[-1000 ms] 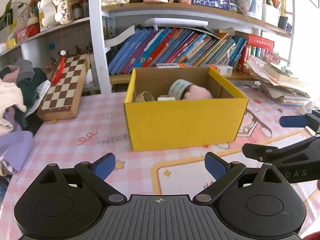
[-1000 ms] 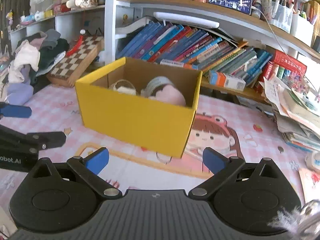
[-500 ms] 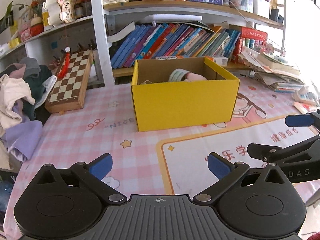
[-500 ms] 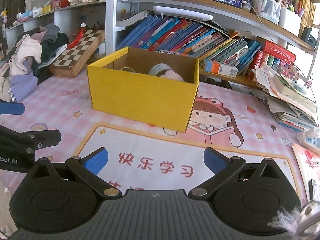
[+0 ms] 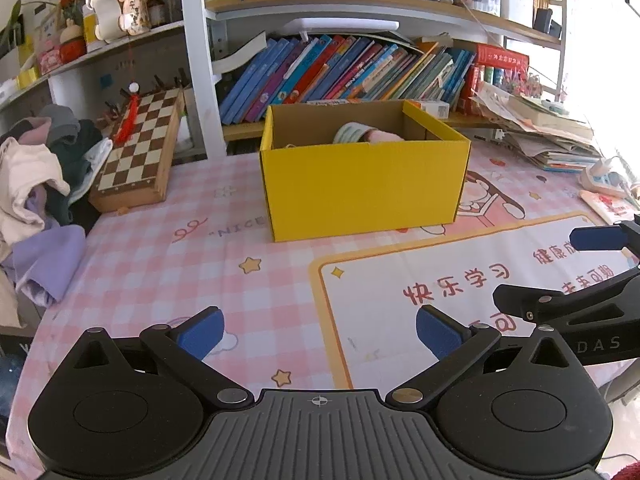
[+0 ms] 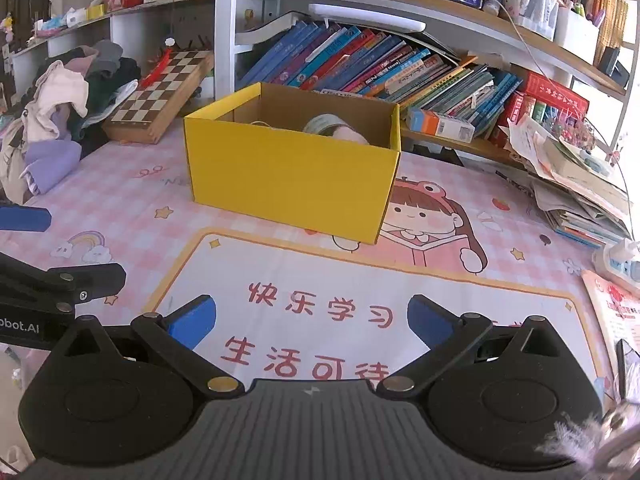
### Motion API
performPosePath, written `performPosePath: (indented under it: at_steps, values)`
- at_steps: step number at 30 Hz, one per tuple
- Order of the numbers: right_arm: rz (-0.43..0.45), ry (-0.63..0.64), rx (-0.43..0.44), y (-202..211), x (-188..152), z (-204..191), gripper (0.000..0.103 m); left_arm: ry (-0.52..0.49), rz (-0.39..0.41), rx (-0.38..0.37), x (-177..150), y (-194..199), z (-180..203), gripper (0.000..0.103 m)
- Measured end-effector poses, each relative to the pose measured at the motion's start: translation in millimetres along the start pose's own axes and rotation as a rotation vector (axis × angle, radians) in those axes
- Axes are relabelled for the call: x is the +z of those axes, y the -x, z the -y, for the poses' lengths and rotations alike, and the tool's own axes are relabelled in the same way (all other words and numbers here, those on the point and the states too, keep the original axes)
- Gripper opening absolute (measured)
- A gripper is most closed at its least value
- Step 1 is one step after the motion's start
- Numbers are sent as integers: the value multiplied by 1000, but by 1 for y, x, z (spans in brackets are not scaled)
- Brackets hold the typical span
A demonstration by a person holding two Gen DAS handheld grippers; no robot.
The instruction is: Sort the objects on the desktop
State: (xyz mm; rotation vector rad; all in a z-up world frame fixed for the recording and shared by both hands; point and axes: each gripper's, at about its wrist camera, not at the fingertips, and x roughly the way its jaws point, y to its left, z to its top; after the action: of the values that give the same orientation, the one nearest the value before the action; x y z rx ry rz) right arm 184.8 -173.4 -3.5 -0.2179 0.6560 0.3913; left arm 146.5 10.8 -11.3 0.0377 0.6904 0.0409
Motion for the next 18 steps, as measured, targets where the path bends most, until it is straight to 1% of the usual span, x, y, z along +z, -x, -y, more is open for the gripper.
performPosePath:
  at_steps: [5, 9, 18]
  values:
    - [-4, -12, -11, 6, -6, 1, 103, -17, -11, -2, -6, 3, 4, 103]
    - [-6, -20, -18, 11, -11, 1, 103, -41, -3, -2, -10, 7, 8, 103]
    - [-4, -33, -29, 18, -17, 1, 103, -52, -2, -17, -13, 11, 12, 103]
